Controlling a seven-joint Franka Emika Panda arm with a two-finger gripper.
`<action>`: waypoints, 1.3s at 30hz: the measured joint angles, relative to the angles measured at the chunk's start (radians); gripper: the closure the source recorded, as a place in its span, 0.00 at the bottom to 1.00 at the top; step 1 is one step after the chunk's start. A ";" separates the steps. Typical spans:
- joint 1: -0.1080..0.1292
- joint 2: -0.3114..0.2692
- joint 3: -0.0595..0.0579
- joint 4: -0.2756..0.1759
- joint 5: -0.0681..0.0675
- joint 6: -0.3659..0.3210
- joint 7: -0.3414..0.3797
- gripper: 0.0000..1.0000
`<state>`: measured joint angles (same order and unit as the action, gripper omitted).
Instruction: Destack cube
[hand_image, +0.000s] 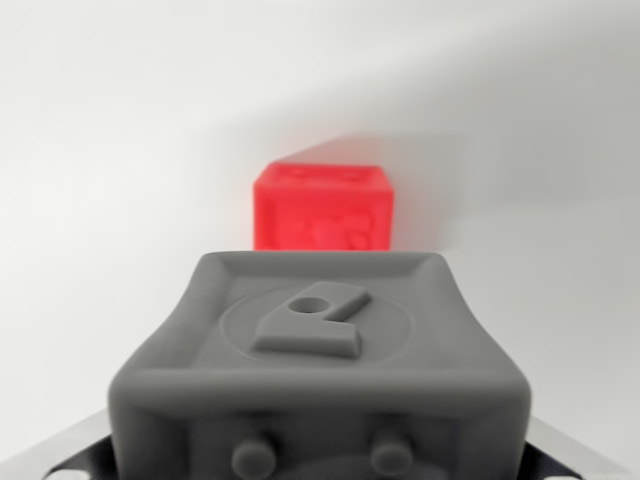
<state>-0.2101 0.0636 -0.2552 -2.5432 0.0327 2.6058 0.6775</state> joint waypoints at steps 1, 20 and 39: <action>0.000 -0.008 0.000 0.000 -0.004 -0.008 0.003 1.00; -0.003 -0.150 -0.003 0.027 -0.061 -0.170 0.044 1.00; 0.026 -0.147 0.029 0.012 -0.063 -0.160 0.076 1.00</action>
<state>-0.1845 -0.0837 -0.2264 -2.5309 -0.0300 2.4459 0.7536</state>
